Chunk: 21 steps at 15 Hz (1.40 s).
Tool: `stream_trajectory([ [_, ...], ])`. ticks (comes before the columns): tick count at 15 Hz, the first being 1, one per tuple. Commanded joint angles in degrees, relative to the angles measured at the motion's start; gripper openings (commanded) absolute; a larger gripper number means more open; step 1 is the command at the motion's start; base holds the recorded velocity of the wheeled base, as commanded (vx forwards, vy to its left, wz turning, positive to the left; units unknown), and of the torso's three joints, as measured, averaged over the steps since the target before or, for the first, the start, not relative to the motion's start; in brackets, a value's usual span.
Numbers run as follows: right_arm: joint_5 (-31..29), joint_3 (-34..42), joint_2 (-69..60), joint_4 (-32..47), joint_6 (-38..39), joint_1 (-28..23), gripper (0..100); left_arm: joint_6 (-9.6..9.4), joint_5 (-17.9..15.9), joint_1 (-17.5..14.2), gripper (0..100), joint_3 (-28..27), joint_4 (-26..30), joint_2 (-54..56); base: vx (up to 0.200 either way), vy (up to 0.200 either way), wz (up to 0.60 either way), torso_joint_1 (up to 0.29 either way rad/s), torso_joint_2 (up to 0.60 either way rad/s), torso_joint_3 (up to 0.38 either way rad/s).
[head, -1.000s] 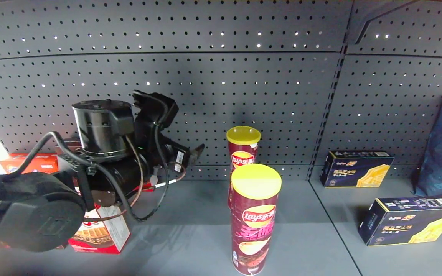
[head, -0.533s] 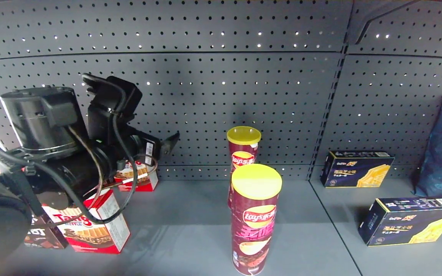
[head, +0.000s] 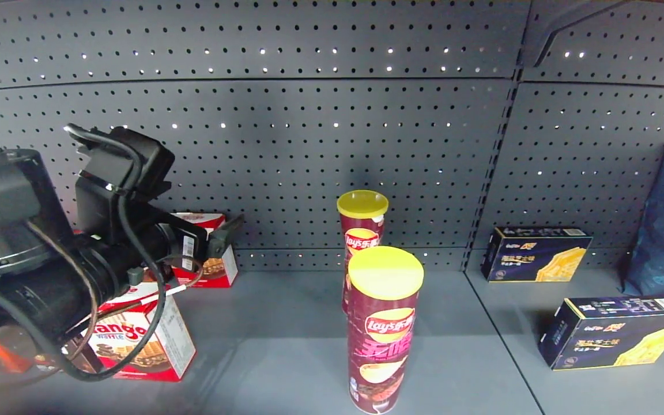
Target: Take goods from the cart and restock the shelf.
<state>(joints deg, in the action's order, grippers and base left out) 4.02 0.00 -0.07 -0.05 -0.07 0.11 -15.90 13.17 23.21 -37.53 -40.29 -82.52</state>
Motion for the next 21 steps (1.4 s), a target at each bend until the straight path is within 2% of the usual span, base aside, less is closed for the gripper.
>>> stream_trajectory([
  [1,-0.1,0.0,0.4,0.0,-0.1,0.0,100,-0.28,0.0,-0.8,100,1.8,-0.1,1.7,0.000,0.000,0.00,0.000,0.00,0.000],
  [2,-0.2,0.0,0.5,0.0,-0.3,0.3,100,-0.28,0.1,-0.9,100,2.0,-0.2,1.7,0.000,0.000,0.00,0.000,0.00,0.000],
  [3,-0.2,-4.6,1.5,-1.7,1.6,0.5,100,-0.28,0.0,-1.0,100,1.8,-0.2,2.2,0.000,0.000,0.00,0.000,0.00,0.000],
  [4,-0.8,-15.7,11.9,-4.0,4.5,1.2,100,-0.28,0.0,-1.0,100,2.0,-0.2,2.3,0.000,0.000,0.00,0.000,0.00,0.000],
  [5,-0.7,-20.0,19.1,-3.3,6.3,1.6,100,-0.28,0.0,-1.0,100,1.9,-0.3,2.1,0.000,0.000,0.00,0.000,0.00,0.000],
  [7,4.1,-22.9,22.0,-1.6,-0.7,1.8,100,-0.28,-0.1,-1.0,100,1.2,-0.2,2.1,0.000,0.000,0.00,0.000,0.00,0.000],
  [9,11.0,-31.6,32.5,-0.5,-1.2,4.1,100,-0.89,-0.1,-1.0,100,1.0,0.0,2.1,0.000,0.000,0.00,0.000,0.00,0.000],
  [10,12.1,-34.8,38.2,-0.5,-2.0,6.2,100,-1.33,0.0,-1.0,100,1.4,-0.1,2.1,0.000,0.000,0.00,0.000,0.00,0.000],
  [11,12.0,-36.2,41.7,-0.5,-3.6,8.9,100,-1.33,0.0,-0.9,100,1.4,-0.1,2.1,0.000,0.000,0.00,0.000,0.00,0.000],
  [12,11.1,-36.3,46.5,-0.7,-5.7,13.9,100,-1.33,0.0,-0.9,100,1.2,-0.2,2.0,0.000,0.000,0.00,0.000,0.00,0.000],
  [14,9.4,-35.2,51.7,-0.7,-6.0,19.6,100,-1.33,0.1,-1.0,100,1.0,-0.3,1.8,0.000,0.000,0.00,0.000,0.00,0.000],
  [16,5.5,-32.9,58.9,-5.0,-5.7,27.7,100,-1.15,0.1,-1.0,100,0.8,-0.4,1.8,0.000,0.000,0.00,0.000,0.00,0.000],
  [18,3.1,-31.7,64.8,-10.9,-5.6,30.8,100,-1.07,0.1,-1.1,100,0.6,-0.3,1.9,0.000,0.000,0.00,0.000,0.00,0.000],
  [21,0.1,-32.4,69.8,-11.6,-3.4,33.3,100,-1.07,0.0,-1.0,100,-0.2,-0.5,0.9,0.000,0.000,0.00,0.000,0.00,0.000],
])
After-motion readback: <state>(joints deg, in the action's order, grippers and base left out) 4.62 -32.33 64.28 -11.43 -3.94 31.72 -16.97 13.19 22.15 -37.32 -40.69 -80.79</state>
